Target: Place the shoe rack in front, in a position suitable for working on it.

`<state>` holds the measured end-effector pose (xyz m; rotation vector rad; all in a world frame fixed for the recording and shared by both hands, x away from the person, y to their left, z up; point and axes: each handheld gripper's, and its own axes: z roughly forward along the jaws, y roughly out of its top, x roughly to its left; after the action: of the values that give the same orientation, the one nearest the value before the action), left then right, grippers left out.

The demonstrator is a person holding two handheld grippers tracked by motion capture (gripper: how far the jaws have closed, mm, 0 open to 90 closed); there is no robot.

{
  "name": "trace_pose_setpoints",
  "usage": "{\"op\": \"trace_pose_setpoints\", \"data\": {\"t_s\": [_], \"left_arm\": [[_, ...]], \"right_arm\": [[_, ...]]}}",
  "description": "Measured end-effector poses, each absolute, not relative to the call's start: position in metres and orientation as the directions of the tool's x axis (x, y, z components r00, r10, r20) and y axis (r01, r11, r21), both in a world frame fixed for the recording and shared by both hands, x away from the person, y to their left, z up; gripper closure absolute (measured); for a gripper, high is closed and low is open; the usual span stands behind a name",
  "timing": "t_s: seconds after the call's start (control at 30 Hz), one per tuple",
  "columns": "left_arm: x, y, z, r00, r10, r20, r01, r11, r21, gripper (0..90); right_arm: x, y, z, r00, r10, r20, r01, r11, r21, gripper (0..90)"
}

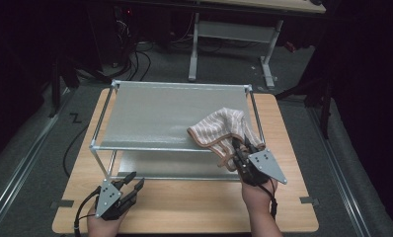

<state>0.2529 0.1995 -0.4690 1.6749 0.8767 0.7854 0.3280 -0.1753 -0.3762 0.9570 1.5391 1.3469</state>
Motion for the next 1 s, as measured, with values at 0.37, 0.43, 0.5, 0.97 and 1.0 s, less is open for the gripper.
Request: {"op": "trace_pose_setpoints", "data": {"t_s": [0.37,0.43,0.5,0.97,1.0], "left_arm": [[0.269,0.18,-0.467,0.588,0.807,0.053,0.158,-0.179,0.971,56.5],[0.274,0.174,-0.468,0.605,0.795,0.042,0.162,-0.175,0.971,56.1],[0.277,0.168,-0.468,0.623,0.781,0.042,0.161,-0.181,0.97,55.8],[0.292,0.135,-0.467,0.688,0.723,0.06,0.13,-0.204,0.97,55.1],[0.292,0.134,-0.467,0.69,0.722,0.06,0.13,-0.204,0.97,55.0]], "right_arm": [[0.287,-0.232,-0.348,-0.204,0.976,-0.074,-0.071,0.06,0.996,70.4],[0.28,-0.243,-0.344,-0.177,0.982,-0.068,-0.078,0.055,0.995,70.4],[0.273,-0.255,-0.341,-0.145,0.988,-0.061,-0.083,0.05,0.995,70.4],[0.249,-0.317,-0.374,0.026,0.998,-0.058,0.078,0.056,0.995,70.1],[0.25,-0.318,-0.381,0.026,0.998,-0.054,0.097,0.052,0.994,70.1]]}}
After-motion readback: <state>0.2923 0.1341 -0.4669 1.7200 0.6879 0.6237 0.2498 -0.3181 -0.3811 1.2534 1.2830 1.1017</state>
